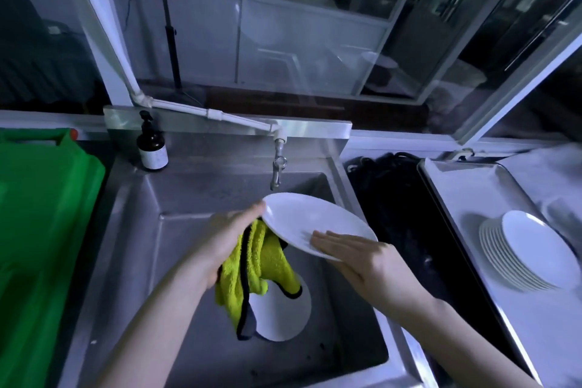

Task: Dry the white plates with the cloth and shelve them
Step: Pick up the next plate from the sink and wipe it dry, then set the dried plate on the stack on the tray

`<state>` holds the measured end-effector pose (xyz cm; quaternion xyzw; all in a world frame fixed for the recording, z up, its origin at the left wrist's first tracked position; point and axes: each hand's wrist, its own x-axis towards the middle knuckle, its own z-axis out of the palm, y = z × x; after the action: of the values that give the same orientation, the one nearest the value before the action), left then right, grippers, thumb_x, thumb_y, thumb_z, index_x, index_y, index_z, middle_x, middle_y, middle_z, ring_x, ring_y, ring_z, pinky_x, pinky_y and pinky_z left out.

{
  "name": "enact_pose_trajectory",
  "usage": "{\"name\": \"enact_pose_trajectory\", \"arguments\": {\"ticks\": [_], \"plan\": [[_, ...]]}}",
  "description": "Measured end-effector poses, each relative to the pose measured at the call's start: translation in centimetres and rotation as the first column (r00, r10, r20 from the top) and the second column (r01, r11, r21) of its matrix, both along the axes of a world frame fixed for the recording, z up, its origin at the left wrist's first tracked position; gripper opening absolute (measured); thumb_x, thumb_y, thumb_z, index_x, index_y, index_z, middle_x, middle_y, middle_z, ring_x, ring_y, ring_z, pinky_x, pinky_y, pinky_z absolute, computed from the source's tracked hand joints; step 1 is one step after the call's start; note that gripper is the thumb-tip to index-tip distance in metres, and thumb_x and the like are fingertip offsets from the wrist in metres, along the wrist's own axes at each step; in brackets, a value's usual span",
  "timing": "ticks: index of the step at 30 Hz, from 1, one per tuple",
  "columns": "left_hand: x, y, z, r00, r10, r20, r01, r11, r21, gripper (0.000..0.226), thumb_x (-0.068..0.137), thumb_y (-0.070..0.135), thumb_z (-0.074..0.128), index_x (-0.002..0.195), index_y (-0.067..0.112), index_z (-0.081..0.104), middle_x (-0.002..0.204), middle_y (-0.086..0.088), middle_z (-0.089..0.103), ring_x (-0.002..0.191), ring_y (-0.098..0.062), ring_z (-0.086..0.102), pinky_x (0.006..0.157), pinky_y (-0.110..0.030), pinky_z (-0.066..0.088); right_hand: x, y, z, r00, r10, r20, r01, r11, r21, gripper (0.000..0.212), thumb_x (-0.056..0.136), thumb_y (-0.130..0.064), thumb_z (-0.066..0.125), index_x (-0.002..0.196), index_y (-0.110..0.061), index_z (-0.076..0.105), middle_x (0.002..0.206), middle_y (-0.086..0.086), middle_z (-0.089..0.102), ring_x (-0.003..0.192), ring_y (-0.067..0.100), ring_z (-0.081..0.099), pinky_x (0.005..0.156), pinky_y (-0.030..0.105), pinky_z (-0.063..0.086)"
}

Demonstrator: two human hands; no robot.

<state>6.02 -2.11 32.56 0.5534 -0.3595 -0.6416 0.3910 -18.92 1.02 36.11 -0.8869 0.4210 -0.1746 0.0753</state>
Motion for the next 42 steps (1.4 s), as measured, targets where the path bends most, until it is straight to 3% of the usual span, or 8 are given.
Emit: {"name": "enact_pose_trajectory", "arguments": {"ticks": [3, 15, 18, 23, 28, 32, 38, 42], "plan": [[-1.4, 0.1, -0.3, 0.985, -0.009, 0.170, 0.021, 0.997, -0.069, 0.020, 0.078, 0.028, 0.079, 0.091, 0.012, 0.076, 0.089, -0.011, 0.076, 0.086, -0.030, 0.072, 0.087, -0.041, 0.055, -1.4, 0.2, -0.4, 0.992, 0.040, -0.120, -0.059, 0.986, -0.159, 0.055, 0.072, 0.018, 0.077, 0.120, -0.008, 0.073, 0.128, 0.003, 0.069, 0.116, 0.029, 0.066, 0.080, 0.044, 0.062], [-15.3, -1.9, -0.1, 0.983, 0.158, 0.096, -0.156, 0.987, -0.031, 0.019, 0.060, 0.017, 0.074, 0.057, 0.016, 0.055, 0.054, -0.003, 0.045, 0.051, -0.018, 0.044, 0.048, -0.019, 0.037, -14.0, -0.9, -2.3, 0.971, -0.237, 0.033, 0.239, 0.953, -0.186, 0.061, 0.074, 0.001, 0.082, 0.131, -0.015, 0.066, 0.144, 0.004, 0.057, 0.137, 0.033, 0.048, 0.111, 0.062, 0.034], [-20.2, -3.1, -0.1, 0.983, 0.141, 0.114, -0.131, 0.987, -0.089, 0.019, 0.065, 0.013, 0.075, 0.056, 0.010, 0.059, 0.052, -0.001, 0.049, 0.047, -0.016, 0.045, 0.049, -0.022, 0.037, -21.2, -0.6, -1.7, 0.821, -0.476, 0.314, 0.458, 0.879, 0.134, 0.079, 0.078, 0.002, 0.077, 0.146, -0.026, 0.048, 0.155, -0.006, 0.040, 0.145, 0.005, 0.034, 0.118, 0.035, 0.032], [-29.8, -4.6, -0.2, 0.988, 0.015, 0.151, 0.003, 0.993, -0.121, 0.008, 0.069, 0.016, 0.077, 0.074, 0.015, 0.072, 0.065, 0.001, 0.069, 0.059, -0.014, 0.062, 0.055, -0.024, 0.047, -31.8, -1.2, -2.0, 0.151, -0.807, 0.572, 0.282, 0.589, 0.757, 0.039, 0.096, -0.004, 0.060, 0.134, -0.013, 0.060, 0.115, 0.003, 0.073, 0.093, 0.012, 0.072, 0.076, 0.025, 0.059], [-39.9, -5.8, -1.6, 0.963, -0.131, 0.235, 0.165, 0.977, -0.133, 0.028, 0.080, 0.023, 0.076, 0.107, 0.025, 0.069, 0.104, 0.007, 0.071, 0.095, -0.010, 0.064, 0.078, -0.026, 0.047, -40.8, -1.0, -4.2, 0.022, -0.839, 0.543, 0.457, 0.492, 0.741, 0.034, 0.086, 0.001, 0.067, 0.110, -0.023, 0.075, 0.084, -0.004, 0.075, 0.071, 0.006, 0.067, 0.069, 0.028, 0.058], [-46.7, -6.5, -1.7, 0.879, -0.342, 0.333, 0.420, 0.884, -0.202, 0.027, 0.089, 0.030, 0.069, 0.089, 0.057, 0.069, 0.095, 0.036, 0.067, 0.092, 0.021, 0.056, 0.074, -0.001, 0.037, -47.4, -0.3, -5.5, -0.053, -0.863, 0.502, 0.501, 0.411, 0.761, 0.028, 0.078, -0.008, 0.070, 0.091, -0.032, 0.078, 0.083, 0.008, 0.071, 0.076, 0.020, 0.055, 0.080, 0.044, 0.052], [-54.6, -8.5, -2.8, 0.729, -0.483, 0.484, 0.630, 0.750, -0.200, 0.032, 0.081, 0.039, 0.059, 0.105, 0.019, 0.068, 0.101, -0.009, 0.067, 0.089, -0.009, 0.049, 0.080, -0.028, 0.039, -54.2, 0.0, -7.5, -0.134, -0.867, 0.480, 0.570, 0.329, 0.753, 0.021, 0.074, -0.003, 0.064, 0.085, -0.016, 0.075, 0.070, 0.002, 0.039, 0.074, 0.023, 0.027, 0.067, 0.035, 0.021], [-58.8, -9.7, -4.3, 0.724, -0.441, 0.530, 0.597, 0.785, -0.163, 0.018, 0.091, 0.027, 0.058, 0.103, 0.018, 0.065, 0.086, 0.002, 0.057, 0.080, -0.013, 0.043, 0.071, -0.029, 0.034, -57.2, -1.3, -8.9, -0.144, -0.882, 0.450, 0.622, 0.273, 0.734, 0.017, 0.074, -0.002, 0.061, 0.087, -0.010, 0.069, 0.071, 0.006, 0.034, 0.073, 0.024, 0.024, 0.064, 0.037, 0.017]]}}
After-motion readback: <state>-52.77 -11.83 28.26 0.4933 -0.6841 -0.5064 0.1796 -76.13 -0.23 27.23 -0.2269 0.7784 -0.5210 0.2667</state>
